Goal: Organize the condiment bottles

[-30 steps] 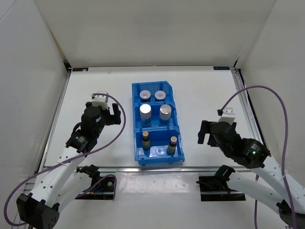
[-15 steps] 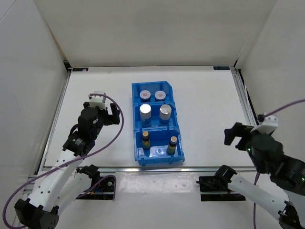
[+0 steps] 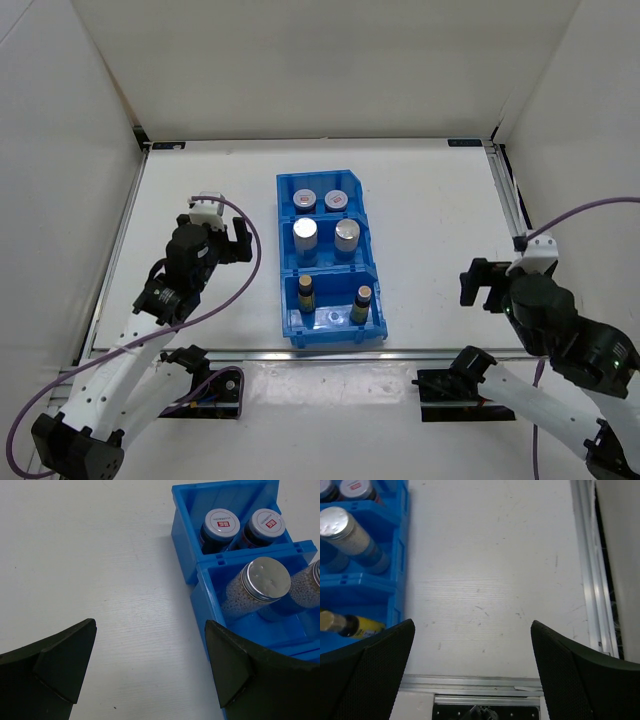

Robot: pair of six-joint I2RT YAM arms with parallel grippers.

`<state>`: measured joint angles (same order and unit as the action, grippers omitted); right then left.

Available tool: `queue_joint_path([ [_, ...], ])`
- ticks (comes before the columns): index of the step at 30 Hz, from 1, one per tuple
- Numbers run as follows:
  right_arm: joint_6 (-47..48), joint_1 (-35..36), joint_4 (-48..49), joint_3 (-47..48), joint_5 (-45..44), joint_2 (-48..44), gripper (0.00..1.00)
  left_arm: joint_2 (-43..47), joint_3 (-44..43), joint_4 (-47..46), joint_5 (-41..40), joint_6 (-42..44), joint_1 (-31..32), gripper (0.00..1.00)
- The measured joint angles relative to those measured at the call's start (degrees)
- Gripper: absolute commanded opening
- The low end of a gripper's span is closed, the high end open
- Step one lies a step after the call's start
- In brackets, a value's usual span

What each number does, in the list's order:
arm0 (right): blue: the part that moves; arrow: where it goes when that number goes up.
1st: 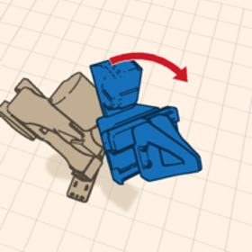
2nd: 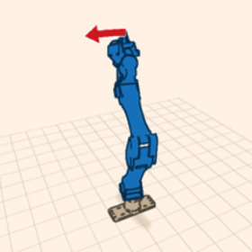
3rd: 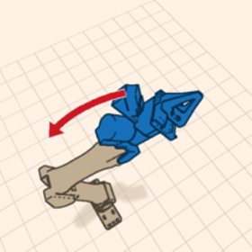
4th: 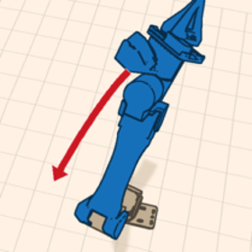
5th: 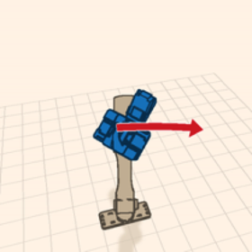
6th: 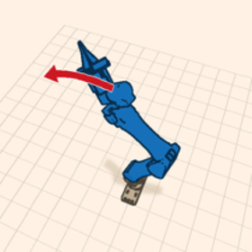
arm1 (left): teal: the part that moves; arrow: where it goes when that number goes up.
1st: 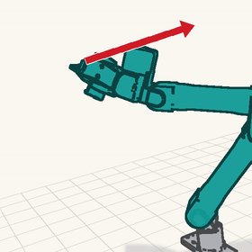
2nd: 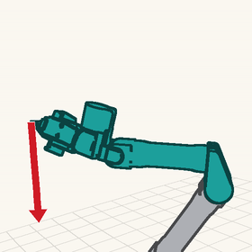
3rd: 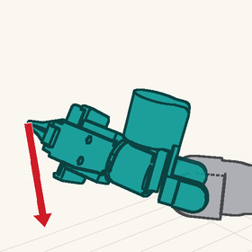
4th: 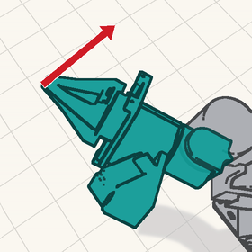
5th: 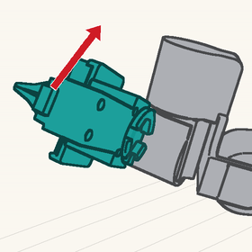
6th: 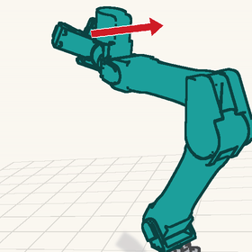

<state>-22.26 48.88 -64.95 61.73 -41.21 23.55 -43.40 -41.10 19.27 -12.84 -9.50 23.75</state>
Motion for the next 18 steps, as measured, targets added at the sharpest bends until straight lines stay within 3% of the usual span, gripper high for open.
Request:
queue_joint_path([
  [7, -2.19, 0.0, -1.33, 2.12, -5.2, 9.53, 1.0, -0.07, 0.0, 0.02, -0.02, 0.0, 0.0, 1.0],
  [18, -0.42, 0.0, 1.25, -1.53, -2.64, 8.66, 1.0, -0.07, 0.0, 0.02, -0.42, -0.46, 0.0, 1.0],
])
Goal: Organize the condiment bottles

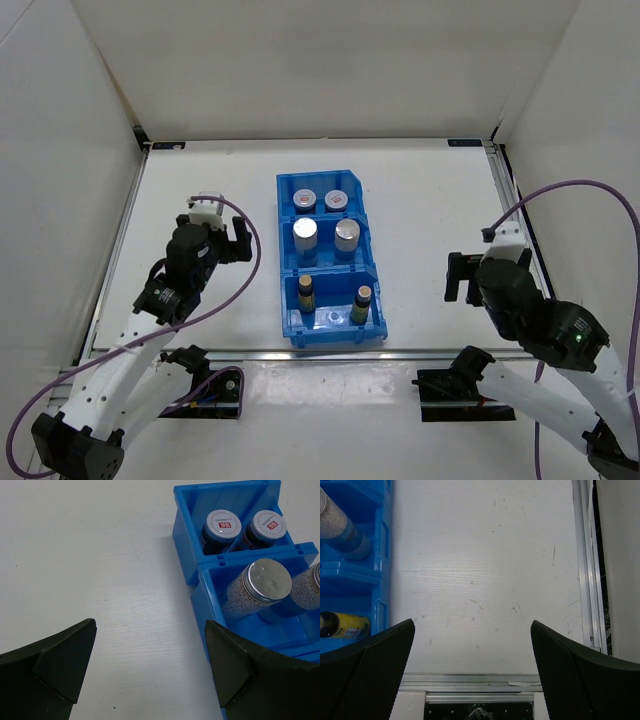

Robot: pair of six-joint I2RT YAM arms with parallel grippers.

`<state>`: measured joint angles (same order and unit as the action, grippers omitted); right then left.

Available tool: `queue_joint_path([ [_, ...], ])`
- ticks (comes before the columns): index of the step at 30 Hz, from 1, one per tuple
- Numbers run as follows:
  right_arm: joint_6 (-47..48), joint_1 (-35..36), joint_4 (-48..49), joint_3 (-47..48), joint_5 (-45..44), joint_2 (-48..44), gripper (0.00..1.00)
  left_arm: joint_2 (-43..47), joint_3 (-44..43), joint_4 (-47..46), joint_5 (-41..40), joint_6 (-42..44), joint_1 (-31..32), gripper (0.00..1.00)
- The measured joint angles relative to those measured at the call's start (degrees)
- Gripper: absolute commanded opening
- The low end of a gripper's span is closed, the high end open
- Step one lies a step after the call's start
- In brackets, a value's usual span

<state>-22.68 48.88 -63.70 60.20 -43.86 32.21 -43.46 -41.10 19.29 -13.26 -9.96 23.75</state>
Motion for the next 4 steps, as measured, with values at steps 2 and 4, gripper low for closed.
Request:
queue_joint_path([
  [2, 0.61, 0.0, 0.57, -0.59, 0.79, -0.24, 1.0, -0.13, 0.0, -0.09, -0.26, -0.04, 0.0, 1.0],
  [4, 1.01, -0.26, 0.92, -0.85, 1.36, 0.17, 1.0, -0.57, 0.0, -0.09, -0.48, -0.11, 0.0, 1.0],
])
